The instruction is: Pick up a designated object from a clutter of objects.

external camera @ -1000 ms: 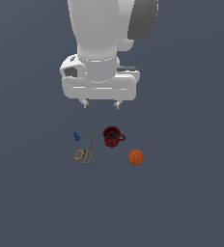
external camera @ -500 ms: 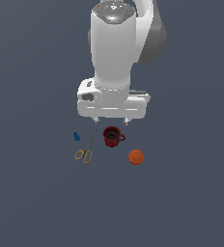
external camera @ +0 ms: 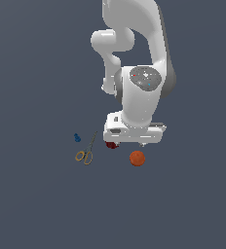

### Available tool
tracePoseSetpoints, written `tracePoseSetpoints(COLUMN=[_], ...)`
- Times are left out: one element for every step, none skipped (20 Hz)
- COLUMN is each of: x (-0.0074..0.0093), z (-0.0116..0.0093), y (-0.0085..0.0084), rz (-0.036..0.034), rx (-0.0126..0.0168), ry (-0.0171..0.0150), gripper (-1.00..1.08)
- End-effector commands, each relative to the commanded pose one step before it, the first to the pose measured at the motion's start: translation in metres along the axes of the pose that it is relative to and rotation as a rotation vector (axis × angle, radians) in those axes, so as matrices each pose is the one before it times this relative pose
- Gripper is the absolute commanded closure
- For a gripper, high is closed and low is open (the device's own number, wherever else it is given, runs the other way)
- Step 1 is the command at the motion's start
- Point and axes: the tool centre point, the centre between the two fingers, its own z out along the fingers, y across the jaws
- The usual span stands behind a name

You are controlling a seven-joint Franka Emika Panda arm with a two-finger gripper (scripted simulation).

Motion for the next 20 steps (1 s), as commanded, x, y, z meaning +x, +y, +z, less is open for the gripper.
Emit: tracePoseSetpoints(x=[0.0015, 0.00003, -0.00011, -0.00022, -0.00029, -0.00034, -0.00035, -0.00035, -0.00033, -0.00029, -0.00024, -0.00018, -0.00012, -0.00004, -0.00034, -0.00001, -0.00002, -0.00003, -0.00005, -0.00007], z=[0.02266, 0.00773, 0.00712, 0.00653, 0.00591, 0.00531, 0.00468, 0.00407, 0.00345, 0.00282, 0.00221, 0.00155, 0.00097, 0.00031, -0.00123, 0.00036, 0.00107, 0.00177, 0.00248, 0.00317], y=[-0.01564, -0.00529, -0.00482, -0.00444, -0.00398, -0.00359, -0.00312, -0.00272, -0.00231, -0.00187, -0.00147, -0.001, -0.00066, -0.0002, 0.00081, -0.00001, -0.00002, -0.00004, -0.00005, -0.00006], rz=[-0.00198, -0.00093, -0.00069, -0.00072, -0.00056, -0.00056, -0.00037, -0.00035, -0.00033, -0.00022, -0.00022, 0.0, -0.00021, 0.0, -0.00083, 0.0, 0.0, 0.0, 0.0, 0.0], rx=[0.00322, 0.00135, 0.00114, 0.0013, 0.00111, 0.00121, 0.00086, 0.00087, 0.00088, 0.00062, 0.00062, 0.0, 0.00063, 0.0, -0.00048, 0.0, 0.0, 0.0, 0.0, 0.0], ry=[0.00054, -0.00041, -0.00035, -0.0004, -0.00034, -0.00037, -0.00027, -0.00027, -0.00028, -0.0002, -0.0002, 0.0, -0.0002, 0.0, -0.00139, 0.0, 0.0, 0.0, 0.0, 0.0], gripper=[-0.92, -0.92, -0.92, -0.92, -0.92, -0.92, -0.92, -0.92, -0.92, -0.92, -0.92, -0.92, -0.92, -0.92, -0.92, -0.92, -0.92, -0.92, -0.92, -0.92])
